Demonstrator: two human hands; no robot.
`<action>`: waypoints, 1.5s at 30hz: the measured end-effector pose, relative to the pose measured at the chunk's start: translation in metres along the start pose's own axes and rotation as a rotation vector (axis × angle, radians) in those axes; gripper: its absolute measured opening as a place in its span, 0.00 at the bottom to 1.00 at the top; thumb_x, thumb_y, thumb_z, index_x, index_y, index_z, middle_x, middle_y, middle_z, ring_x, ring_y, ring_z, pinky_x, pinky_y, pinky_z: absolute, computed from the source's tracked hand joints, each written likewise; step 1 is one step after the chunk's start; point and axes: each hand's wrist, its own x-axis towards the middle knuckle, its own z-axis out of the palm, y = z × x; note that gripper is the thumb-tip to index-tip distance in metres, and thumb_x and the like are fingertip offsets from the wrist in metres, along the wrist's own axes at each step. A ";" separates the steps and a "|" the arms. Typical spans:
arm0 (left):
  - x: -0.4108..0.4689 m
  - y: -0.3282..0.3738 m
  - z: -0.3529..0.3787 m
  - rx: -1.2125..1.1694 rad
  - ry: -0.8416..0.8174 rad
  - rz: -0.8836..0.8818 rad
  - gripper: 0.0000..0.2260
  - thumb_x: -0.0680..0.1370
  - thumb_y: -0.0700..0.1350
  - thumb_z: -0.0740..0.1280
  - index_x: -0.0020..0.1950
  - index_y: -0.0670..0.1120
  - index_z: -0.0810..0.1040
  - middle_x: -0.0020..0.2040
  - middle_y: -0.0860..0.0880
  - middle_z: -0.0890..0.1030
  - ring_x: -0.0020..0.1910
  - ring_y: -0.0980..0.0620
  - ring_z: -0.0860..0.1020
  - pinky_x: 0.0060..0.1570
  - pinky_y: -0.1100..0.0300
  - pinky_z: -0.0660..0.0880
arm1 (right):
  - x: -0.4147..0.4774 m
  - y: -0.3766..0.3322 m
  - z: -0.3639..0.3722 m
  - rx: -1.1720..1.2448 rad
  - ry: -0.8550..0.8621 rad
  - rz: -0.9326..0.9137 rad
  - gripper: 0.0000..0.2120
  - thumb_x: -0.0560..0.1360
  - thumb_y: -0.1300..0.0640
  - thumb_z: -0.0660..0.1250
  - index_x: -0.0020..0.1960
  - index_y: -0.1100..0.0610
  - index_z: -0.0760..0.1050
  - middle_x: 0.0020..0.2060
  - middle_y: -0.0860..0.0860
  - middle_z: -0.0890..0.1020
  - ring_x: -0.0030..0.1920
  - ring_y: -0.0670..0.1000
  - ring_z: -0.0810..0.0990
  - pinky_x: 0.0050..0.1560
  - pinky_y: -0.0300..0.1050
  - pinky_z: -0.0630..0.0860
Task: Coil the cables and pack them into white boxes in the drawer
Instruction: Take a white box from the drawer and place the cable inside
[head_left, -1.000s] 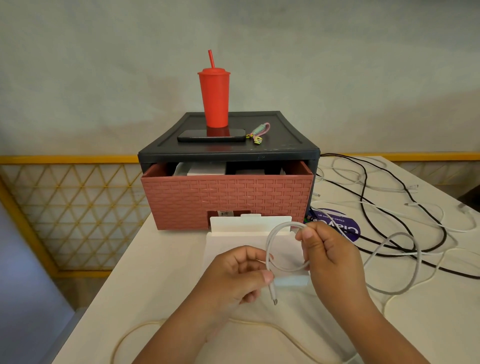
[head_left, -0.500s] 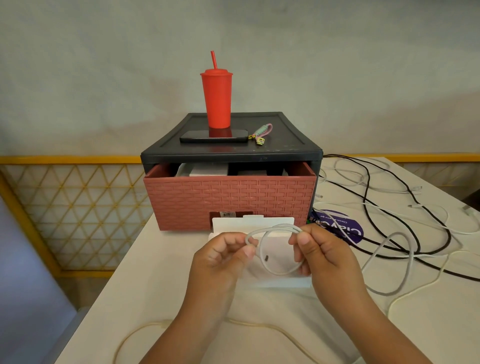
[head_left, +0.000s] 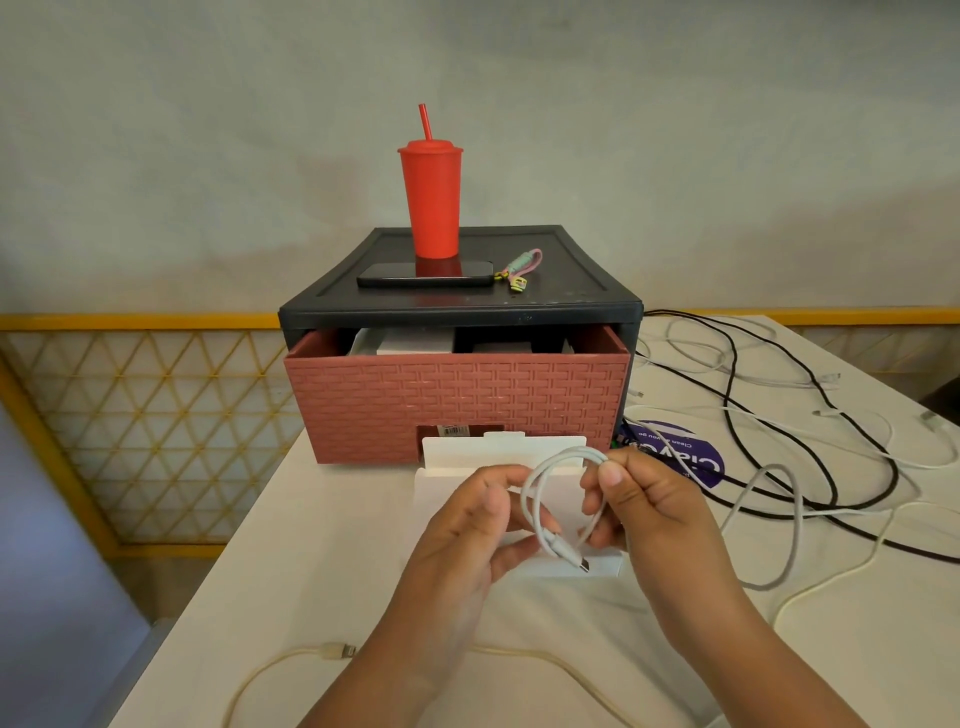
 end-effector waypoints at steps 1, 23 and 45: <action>0.000 -0.001 0.001 0.015 0.021 0.002 0.16 0.68 0.62 0.66 0.43 0.51 0.82 0.40 0.48 0.81 0.45 0.52 0.79 0.49 0.60 0.76 | 0.000 0.000 0.000 -0.008 -0.001 -0.006 0.14 0.79 0.61 0.60 0.35 0.56 0.74 0.27 0.46 0.77 0.24 0.42 0.71 0.32 0.40 0.72; 0.002 0.013 -0.004 -0.460 -0.060 -0.420 0.15 0.71 0.48 0.65 0.38 0.36 0.83 0.18 0.49 0.64 0.18 0.54 0.66 0.36 0.59 0.77 | -0.010 0.006 0.007 -0.191 -0.250 -0.177 0.11 0.72 0.50 0.60 0.37 0.46 0.79 0.27 0.42 0.76 0.28 0.41 0.73 0.31 0.30 0.69; 0.003 -0.008 -0.004 0.194 0.061 0.071 0.21 0.75 0.48 0.59 0.67 0.59 0.61 0.48 0.52 0.84 0.52 0.55 0.81 0.52 0.65 0.74 | -0.016 0.014 0.007 -1.185 -0.327 -0.680 0.10 0.67 0.52 0.55 0.29 0.49 0.69 0.22 0.44 0.72 0.20 0.46 0.71 0.21 0.38 0.58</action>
